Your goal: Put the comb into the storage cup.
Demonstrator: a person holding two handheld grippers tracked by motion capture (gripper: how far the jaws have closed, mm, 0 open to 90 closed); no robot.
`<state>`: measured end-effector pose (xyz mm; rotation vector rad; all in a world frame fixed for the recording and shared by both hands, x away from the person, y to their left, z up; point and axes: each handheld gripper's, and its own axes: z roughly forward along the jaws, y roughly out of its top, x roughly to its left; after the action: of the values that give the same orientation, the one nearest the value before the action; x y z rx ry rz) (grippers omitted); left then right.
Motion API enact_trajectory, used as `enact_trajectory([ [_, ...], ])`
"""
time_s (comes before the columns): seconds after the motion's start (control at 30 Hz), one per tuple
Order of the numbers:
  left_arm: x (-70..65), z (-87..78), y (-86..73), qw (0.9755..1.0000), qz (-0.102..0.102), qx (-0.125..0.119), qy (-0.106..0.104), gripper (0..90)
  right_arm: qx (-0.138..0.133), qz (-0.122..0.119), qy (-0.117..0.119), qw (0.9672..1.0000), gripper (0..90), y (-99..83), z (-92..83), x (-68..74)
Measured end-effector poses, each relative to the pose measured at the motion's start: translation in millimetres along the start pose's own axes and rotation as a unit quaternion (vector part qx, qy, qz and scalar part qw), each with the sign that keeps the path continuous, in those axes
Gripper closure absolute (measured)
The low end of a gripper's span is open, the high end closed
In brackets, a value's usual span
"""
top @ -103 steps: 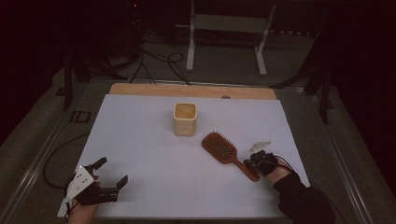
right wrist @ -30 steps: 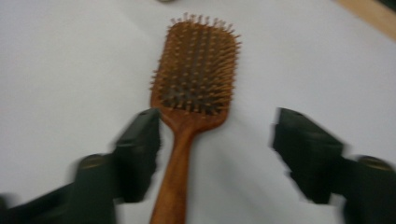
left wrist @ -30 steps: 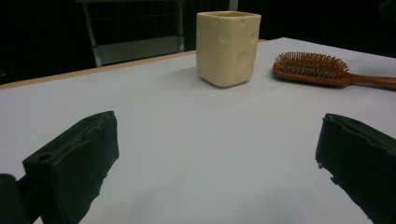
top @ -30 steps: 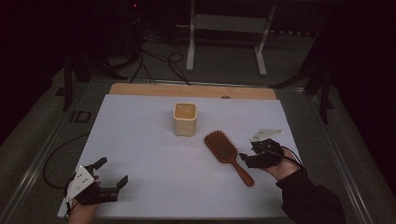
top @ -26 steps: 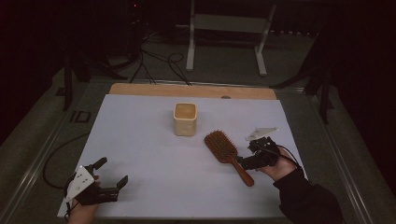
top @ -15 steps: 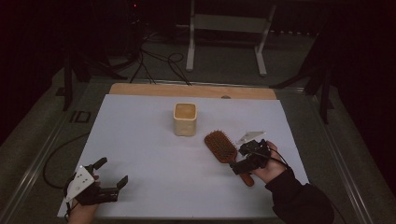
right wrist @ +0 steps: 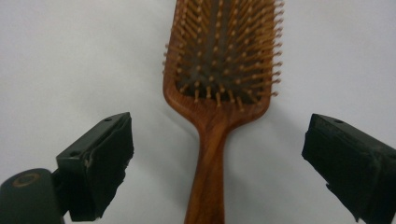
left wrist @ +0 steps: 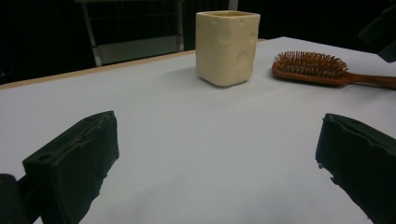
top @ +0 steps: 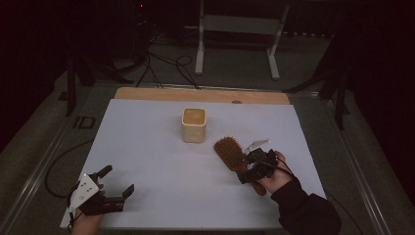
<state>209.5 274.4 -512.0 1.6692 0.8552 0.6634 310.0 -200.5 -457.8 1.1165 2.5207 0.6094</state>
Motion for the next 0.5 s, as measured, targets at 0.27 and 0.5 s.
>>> enact_trajectory([
  [0.27, 0.0, 0.2, -0.1, 1.0, 0.0, 0.001, 0.0, 0.2, 0.022, 0.013, -0.004, 0.9997, 14.2, -2.8, 10.8, -2.8],
  [0.5, 0.0, 0.2, -0.1, 1.0, 0.0, 0.001, 0.0, 0.2, 0.063, 0.038, 0.051, 0.996, 15.6, -4.0, 20.6, -10.3],
])
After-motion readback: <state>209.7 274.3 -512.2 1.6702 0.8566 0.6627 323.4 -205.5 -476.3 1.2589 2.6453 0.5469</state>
